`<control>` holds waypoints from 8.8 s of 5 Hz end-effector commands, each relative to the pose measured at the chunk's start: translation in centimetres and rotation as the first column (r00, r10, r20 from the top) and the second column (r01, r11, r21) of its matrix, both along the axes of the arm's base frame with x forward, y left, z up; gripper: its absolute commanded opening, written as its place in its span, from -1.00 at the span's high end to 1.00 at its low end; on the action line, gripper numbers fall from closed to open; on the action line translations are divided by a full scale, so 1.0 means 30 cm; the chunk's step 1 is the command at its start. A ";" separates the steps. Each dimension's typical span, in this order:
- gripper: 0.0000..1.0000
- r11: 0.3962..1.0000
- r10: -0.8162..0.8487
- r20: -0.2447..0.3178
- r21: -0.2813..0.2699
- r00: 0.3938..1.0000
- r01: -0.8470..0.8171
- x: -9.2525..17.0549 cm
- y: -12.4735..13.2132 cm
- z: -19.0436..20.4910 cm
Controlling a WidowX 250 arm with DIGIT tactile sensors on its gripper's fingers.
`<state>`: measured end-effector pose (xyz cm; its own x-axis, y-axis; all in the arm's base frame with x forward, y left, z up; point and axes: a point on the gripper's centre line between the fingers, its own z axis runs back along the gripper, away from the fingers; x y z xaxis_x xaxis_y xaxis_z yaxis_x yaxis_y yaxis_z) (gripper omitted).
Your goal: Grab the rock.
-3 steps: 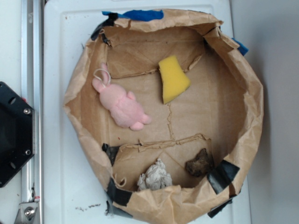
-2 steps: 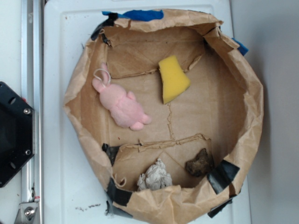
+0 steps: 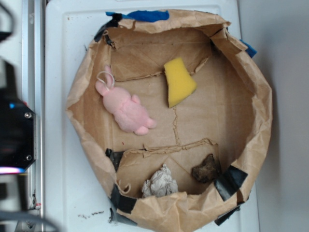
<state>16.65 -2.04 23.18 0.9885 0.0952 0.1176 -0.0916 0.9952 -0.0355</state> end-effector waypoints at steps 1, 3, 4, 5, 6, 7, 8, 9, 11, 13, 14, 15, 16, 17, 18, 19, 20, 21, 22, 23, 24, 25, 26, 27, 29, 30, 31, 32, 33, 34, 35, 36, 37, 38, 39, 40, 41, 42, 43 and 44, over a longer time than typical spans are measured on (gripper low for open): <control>-1.00 0.938 0.345 0.131 -0.094 0.930 -0.335 0.176 0.083 -0.068; -1.00 0.890 0.450 0.090 -0.130 0.889 -0.437 0.224 0.110 -0.115; -1.00 0.890 0.450 0.090 -0.130 0.889 -0.437 0.224 0.110 -0.115; -1.00 0.890 0.450 0.090 -0.130 0.889 -0.437 0.224 0.110 -0.115; -1.00 0.894 0.447 0.042 -0.027 0.894 -0.446 0.304 0.161 -0.279; -1.00 0.889 0.455 0.008 0.042 0.890 -0.455 0.345 0.212 -0.446; -1.00 0.899 0.429 0.028 0.084 0.903 -0.430 0.342 0.210 -0.512; -1.00 0.901 0.421 0.100 0.071 0.902 -0.428 0.335 0.198 -0.508; -1.00 0.895 0.446 0.124 -0.058 0.886 -0.442 0.365 0.179 -0.379; -1.00 0.889 0.457 0.155 -0.118 0.876 -0.443 0.363 0.160 -0.333; -1.00 0.890 0.453 0.165 -0.137 0.876 -0.434 0.346 0.159 -0.312; -1.00 0.885 0.458 0.117 -0.159 0.881 -0.439 0.339 0.155 -0.263; -1.00 0.885 0.453 0.099 -0.169 0.886 -0.434 0.334 0.151 -0.243; -1.00 0.893 0.439 0.098 -0.158 0.893 -0.421 0.316 0.133 -0.243; -1.00 0.891 0.443 0.153 -0.184 0.884 -0.414 0.313 0.105 -0.272; -1.00 0.897 0.431 0.198 -0.197 0.880 -0.395 0.314 0.069 -0.318; -1.00 0.902 0.423 0.164 -0.168 0.891 -0.397 0.338 0.065 -0.369; -1.00 0.899 0.428 0.143 -0.165 0.893 -0.405 0.369 0.071 -0.405; -1.00 0.894 0.438 0.138 -0.170 0.888 -0.414 0.392 0.079 -0.407; -1.00 0.892 0.441 0.138 -0.180 0.887 -0.415 0.423 0.076 -0.413; -1.00 0.887 0.449 0.140 -0.183 0.882 -0.423 0.444 0.071 -0.410; -1.00 0.893 0.433 0.169 -0.211 0.885 -0.397 0.444 0.054 -0.412; -1.00 0.903 0.420 0.219 -0.198 0.881 -0.381 0.437 0.030 -0.451; -1.00 0.903 0.417 0.202 -0.209 0.886 -0.377 0.452 0.014 -0.472; -1.00 0.900 0.423 0.187 -0.200 0.886 -0.388 0.499 0.015 -0.505; -1.00 0.899 0.424 0.187 -0.209 0.886 -0.386 0.520 0.017 -0.513; -1.00 0.896 0.429 0.177 -0.212 0.886 -0.391 0.540 0.019 -0.525; -1.00 0.901 0.407 0.178 -0.237 0.896 -0.363 0.541 0.011 -0.512; -1.00 0.900 0.389 0.178 -0.282 0.904 -0.332 0.519 -0.004 -0.481; -1.00 0.902 0.386 0.182 -0.278 0.904 -0.329 0.530 -0.020 -0.488; -1.00 0.907 0.364 0.159 -0.284 0.918 -0.310 0.557 -0.045 -0.537; -1.00 0.911 0.340 0.135 -0.293 0.931 -0.290 0.577 -0.081 -0.575; -1.00 0.923 0.327 0.117 -0.255 0.938 -0.290 0.594 -0.104 -0.630; -1.00 0.930 0.332 0.115 -0.208 0.936 -0.304 0.586 -0.090 -0.654; -1.00 0.933 0.332 0.117 -0.186 0.936 -0.308 0.553 -0.060 -0.662; 1.00 0.934 0.333 0.103 -0.172 0.937 -0.313 0.505 -0.038 -0.659; 1.00 0.936 0.328 0.109 -0.172 0.939 -0.307 0.479 -0.025 -0.655; 1.00 0.931 0.340 0.128 -0.183 0.932 -0.315 0.450 -0.006 -0.629; 1.00 0.925 0.354 0.138 -0.196 0.925 -0.325 0.444 0.014 -0.616; 1.00 0.917 0.375 0.143 -0.203 0.916 -0.344 0.438 0.036 -0.599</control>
<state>29.49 -2.68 3.90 0.8690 0.4549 0.1945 -0.4096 0.8821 -0.2328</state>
